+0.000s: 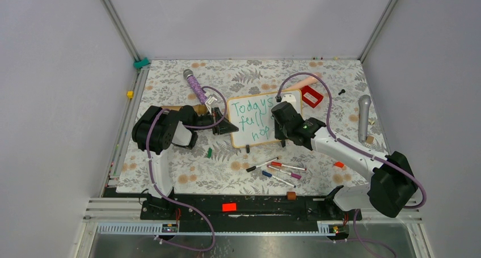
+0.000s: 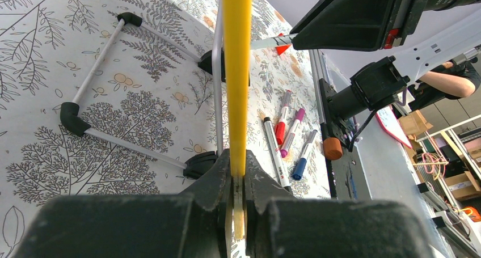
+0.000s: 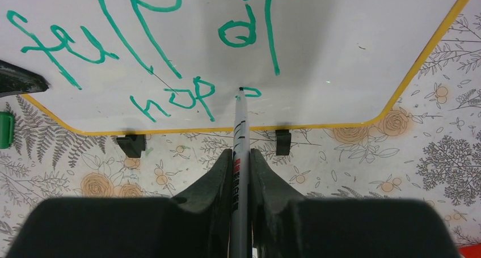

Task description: Write a sentence on the whiteboard

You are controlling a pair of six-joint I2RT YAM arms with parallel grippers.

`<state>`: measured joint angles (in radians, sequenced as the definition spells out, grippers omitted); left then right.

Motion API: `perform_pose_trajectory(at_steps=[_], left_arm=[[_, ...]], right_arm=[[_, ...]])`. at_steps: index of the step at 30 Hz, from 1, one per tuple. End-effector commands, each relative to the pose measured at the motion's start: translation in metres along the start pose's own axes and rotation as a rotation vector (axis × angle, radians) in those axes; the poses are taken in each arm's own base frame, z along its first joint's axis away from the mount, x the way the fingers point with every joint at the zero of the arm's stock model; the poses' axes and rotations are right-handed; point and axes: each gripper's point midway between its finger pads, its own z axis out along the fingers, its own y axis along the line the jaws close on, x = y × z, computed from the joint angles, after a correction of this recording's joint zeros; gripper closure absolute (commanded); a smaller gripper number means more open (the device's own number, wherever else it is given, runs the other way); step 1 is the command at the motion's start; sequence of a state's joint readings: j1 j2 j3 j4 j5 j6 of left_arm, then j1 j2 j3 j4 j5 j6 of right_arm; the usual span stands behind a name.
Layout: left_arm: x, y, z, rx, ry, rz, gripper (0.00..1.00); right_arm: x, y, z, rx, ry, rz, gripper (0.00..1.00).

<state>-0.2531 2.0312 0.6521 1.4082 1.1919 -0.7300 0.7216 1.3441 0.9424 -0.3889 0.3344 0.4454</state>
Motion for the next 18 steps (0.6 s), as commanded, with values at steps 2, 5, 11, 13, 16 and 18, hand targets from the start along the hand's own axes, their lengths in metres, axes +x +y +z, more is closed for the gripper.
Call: perform_pose_trajectory(at_steps=[2, 5, 11, 13, 16, 18], left_arm=[[-0.003, -0.011, 0.005, 0.065, 0.016, 0.087, 1.0], [-0.003, -0.011, 0.005, 0.064, 0.016, 0.087, 1.0], [-0.003, -0.011, 0.005, 0.065, 0.017, 0.086, 1.0], [-0.003, -0.011, 0.005, 0.064, 0.017, 0.085, 1.0], [-0.003, -0.011, 0.004, 0.064, 0.016, 0.087, 1.0], [-0.002, -0.012, 0.005, 0.065, 0.017, 0.085, 1.0]], right_arm=[[-0.018, 0.014, 0.003, -0.062, -0.05, 0.038, 1.0], [-0.005, 0.01, 0.007, -0.05, -0.019, 0.038, 1.0], [0.009, 0.001, 0.009, -0.014, 0.022, 0.025, 1.0], [0.011, -0.003, 0.009, 0.003, 0.029, 0.02, 1.0], [0.013, -0.007, 0.009, 0.029, 0.039, 0.011, 1.0], [0.012, -0.01, 0.008, 0.043, 0.038, 0.009, 1.0]])
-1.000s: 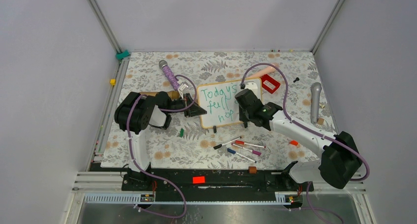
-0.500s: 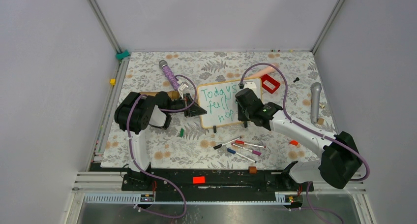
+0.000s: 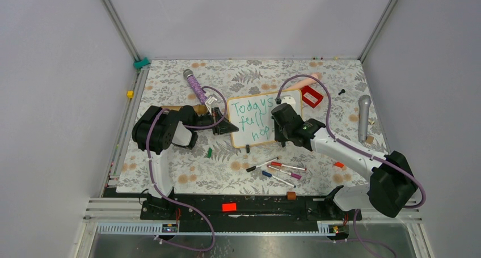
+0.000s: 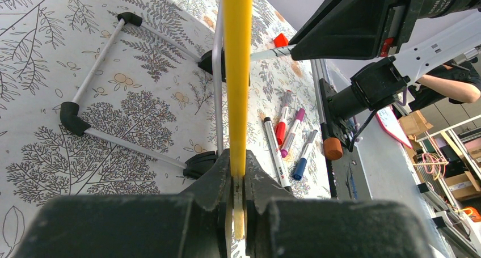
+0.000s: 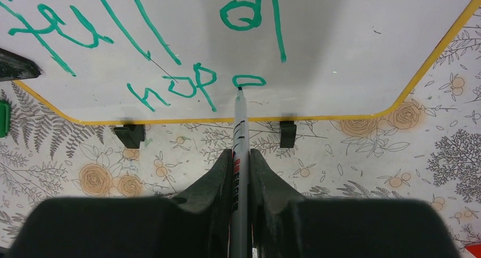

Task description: Write a sentence on the whiteboard

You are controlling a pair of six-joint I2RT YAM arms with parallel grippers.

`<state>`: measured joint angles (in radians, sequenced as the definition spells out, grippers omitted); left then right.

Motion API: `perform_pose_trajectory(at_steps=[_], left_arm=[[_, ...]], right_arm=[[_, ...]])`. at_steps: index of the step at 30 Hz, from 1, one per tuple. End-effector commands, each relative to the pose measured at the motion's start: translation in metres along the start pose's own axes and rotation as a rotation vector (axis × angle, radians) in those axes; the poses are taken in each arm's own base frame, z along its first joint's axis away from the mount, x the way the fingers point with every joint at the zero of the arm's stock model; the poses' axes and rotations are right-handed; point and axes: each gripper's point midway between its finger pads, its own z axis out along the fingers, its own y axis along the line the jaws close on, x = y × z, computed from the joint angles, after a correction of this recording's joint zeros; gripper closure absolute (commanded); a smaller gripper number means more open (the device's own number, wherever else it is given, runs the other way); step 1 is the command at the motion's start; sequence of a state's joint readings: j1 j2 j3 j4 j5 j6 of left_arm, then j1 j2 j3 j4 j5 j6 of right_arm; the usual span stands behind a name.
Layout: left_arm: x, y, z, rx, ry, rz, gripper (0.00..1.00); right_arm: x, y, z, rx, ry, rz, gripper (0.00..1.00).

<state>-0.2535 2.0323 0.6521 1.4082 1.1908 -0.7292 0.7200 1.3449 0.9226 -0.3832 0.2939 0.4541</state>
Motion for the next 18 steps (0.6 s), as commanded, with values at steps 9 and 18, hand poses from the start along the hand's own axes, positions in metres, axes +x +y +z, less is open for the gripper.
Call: perform_pose_trajectory(at_steps=[9, 18], left_arm=[[-0.002, -0.012, 0.004, 0.067, 0.019, 0.087, 1.0], [-0.003, -0.012, 0.004, 0.066, 0.017, 0.087, 1.0]], right_arm=[[-0.007, -0.024, -0.002, 0.126, -0.02, -0.003, 1.0], [-0.019, -0.021, -0.021, 0.044, -0.135, 0.051, 1.0]])
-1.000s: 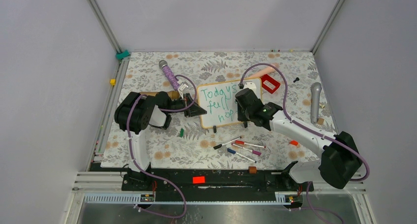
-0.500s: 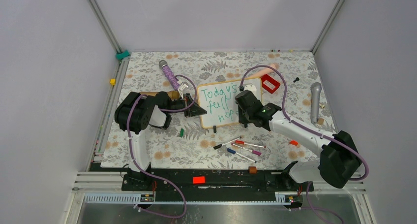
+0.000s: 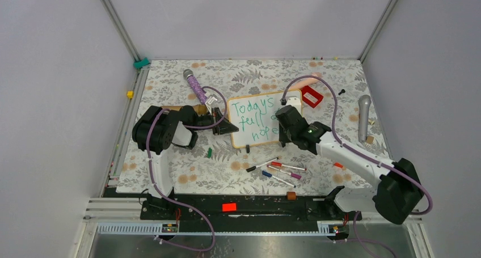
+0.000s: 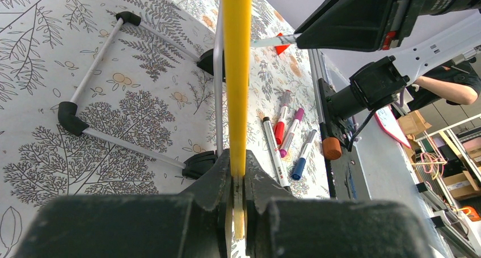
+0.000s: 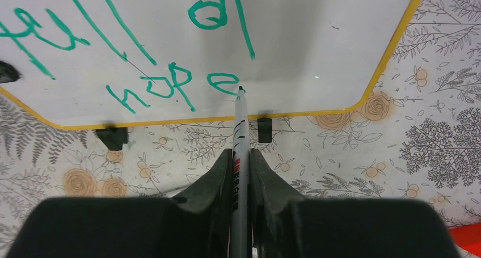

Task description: Write a sentence on the whiteboard

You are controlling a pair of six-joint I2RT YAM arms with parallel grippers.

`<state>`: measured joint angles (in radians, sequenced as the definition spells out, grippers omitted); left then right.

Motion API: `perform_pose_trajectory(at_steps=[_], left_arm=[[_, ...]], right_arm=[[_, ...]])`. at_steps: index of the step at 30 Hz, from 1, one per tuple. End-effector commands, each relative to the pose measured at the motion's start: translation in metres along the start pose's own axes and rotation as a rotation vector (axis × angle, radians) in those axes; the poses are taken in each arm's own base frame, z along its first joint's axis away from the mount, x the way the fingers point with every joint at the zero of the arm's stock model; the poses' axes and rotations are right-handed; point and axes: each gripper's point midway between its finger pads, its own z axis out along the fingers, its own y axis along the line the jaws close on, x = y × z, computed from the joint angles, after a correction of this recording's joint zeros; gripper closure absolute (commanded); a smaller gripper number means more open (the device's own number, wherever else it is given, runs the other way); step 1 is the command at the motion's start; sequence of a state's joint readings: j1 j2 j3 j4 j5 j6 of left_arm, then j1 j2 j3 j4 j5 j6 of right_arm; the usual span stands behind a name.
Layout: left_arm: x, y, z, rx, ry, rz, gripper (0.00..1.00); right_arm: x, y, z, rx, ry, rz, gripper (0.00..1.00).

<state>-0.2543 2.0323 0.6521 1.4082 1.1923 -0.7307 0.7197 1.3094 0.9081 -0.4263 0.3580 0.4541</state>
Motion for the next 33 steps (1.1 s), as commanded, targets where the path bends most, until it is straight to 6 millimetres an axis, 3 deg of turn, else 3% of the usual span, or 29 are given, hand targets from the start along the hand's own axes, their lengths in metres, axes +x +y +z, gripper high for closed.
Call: perform_pose_trajectory(at_steps=[1, 8, 22, 26, 29, 33], left_arm=[[-0.003, -0.011, 0.004, 0.063, 0.015, 0.089, 1.0], [-0.003, -0.012, 0.004, 0.064, 0.015, 0.088, 1.0], [-0.003, -0.013, 0.004, 0.065, 0.016, 0.091, 1.0], [-0.003, -0.014, 0.004, 0.067, 0.017, 0.091, 1.0], [-0.003, -0.013, 0.004, 0.066, 0.017, 0.091, 1.0], [-0.003, -0.014, 0.004, 0.078, 0.026, 0.088, 0.89]], right_arm=[[-0.02, -0.006, -0.015, -0.023, -0.125, 0.062, 1.0], [-0.011, -0.014, -0.014, 0.009, -0.104, 0.046, 1.0], [-0.017, -0.012, 0.008, 0.069, -0.059, 0.047, 1.0], [-0.021, -0.011, -0.003, 0.044, -0.069, 0.063, 1.0], [-0.016, -0.017, -0.023, 0.02, -0.074, 0.086, 1.0], [-0.004, -0.029, -0.044, -0.003, -0.085, 0.101, 1.0]])
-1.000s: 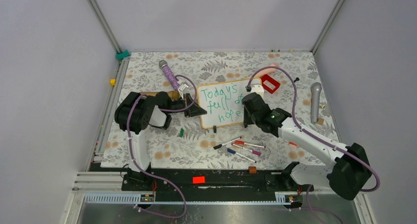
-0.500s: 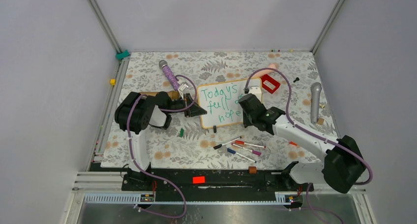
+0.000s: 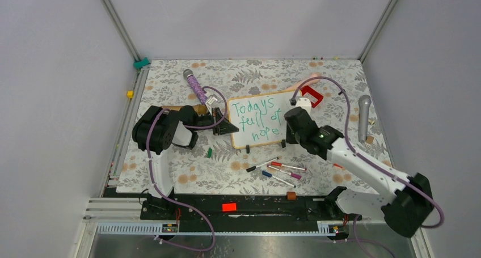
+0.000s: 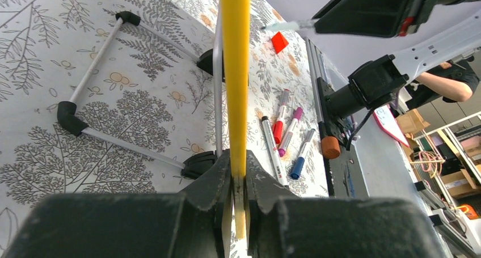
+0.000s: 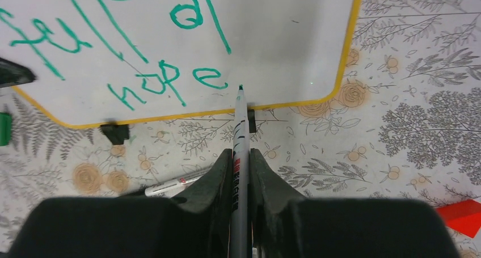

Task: Write a sentence on the whiteboard
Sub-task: Write a sentence on the whiteboard, then pick up the pen cap from the center of the board.

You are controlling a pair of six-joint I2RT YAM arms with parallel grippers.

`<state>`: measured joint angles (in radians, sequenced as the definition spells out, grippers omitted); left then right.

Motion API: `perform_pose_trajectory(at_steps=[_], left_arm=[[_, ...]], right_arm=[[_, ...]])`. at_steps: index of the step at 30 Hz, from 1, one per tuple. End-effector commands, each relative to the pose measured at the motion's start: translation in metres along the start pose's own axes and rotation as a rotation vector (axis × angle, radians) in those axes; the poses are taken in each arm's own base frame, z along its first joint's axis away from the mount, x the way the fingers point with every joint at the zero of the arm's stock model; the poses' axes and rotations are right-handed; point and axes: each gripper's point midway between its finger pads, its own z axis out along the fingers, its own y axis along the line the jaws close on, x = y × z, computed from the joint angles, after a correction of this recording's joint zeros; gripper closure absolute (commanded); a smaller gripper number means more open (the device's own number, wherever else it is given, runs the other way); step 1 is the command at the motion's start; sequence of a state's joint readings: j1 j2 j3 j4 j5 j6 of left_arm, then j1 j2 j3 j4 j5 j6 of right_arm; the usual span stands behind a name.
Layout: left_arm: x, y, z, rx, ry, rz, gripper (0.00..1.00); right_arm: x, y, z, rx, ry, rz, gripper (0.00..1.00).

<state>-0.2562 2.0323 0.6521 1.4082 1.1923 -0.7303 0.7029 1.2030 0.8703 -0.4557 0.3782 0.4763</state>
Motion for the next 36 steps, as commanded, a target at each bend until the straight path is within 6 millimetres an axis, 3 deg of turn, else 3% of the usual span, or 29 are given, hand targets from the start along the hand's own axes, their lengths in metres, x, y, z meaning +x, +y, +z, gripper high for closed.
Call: perform_pose_trajectory(at_steps=[1, 2, 5, 7, 15, 25, 29, 32, 34, 36], left_arm=[[-0.003, -0.014, 0.004, 0.078, 0.026, 0.089, 0.87], [-0.003, -0.014, 0.004, 0.08, 0.028, 0.089, 0.83], [-0.001, -0.018, 0.003, 0.115, 0.058, 0.086, 0.55], [0.0, -0.017, 0.002, 0.123, 0.069, 0.069, 0.44], [-0.022, -0.015, -0.017, 0.072, 0.015, 0.08, 0.2], [-0.07, -0.03, -0.057, -0.106, -0.199, 0.087, 0.13], [-0.08, -0.033, -0.08, -0.229, -0.283, -0.016, 0.13], [-0.07, -0.017, -0.103, -0.519, -0.265, -0.085, 0.14], [-0.045, -0.007, -0.123, -0.832, -0.075, -0.066, 0.12], [-0.037, -0.011, -0.146, -1.029, 0.056, -0.034, 0.19]], right_arm=[[-0.002, -0.016, -0.03, -0.018, -0.043, 0.053, 1.0], [0.0, -0.018, -0.034, -0.02, -0.04, 0.055, 1.0], [0.003, -0.021, -0.042, -0.024, -0.031, 0.063, 1.0], [0.0, -0.017, -0.045, -0.042, -0.035, 0.071, 1.0], [-0.02, -0.006, -0.051, -0.074, -0.05, 0.033, 1.0], [-0.057, 0.006, -0.069, -0.114, -0.124, 0.028, 1.0], [-0.064, 0.007, -0.079, -0.141, -0.149, 0.042, 1.0], [-0.067, 0.006, -0.083, -0.148, -0.175, 0.045, 1.0], [-0.07, 0.006, -0.084, -0.149, -0.191, 0.053, 1.0], [-0.074, 0.008, -0.086, -0.157, -0.202, 0.068, 1.0]])
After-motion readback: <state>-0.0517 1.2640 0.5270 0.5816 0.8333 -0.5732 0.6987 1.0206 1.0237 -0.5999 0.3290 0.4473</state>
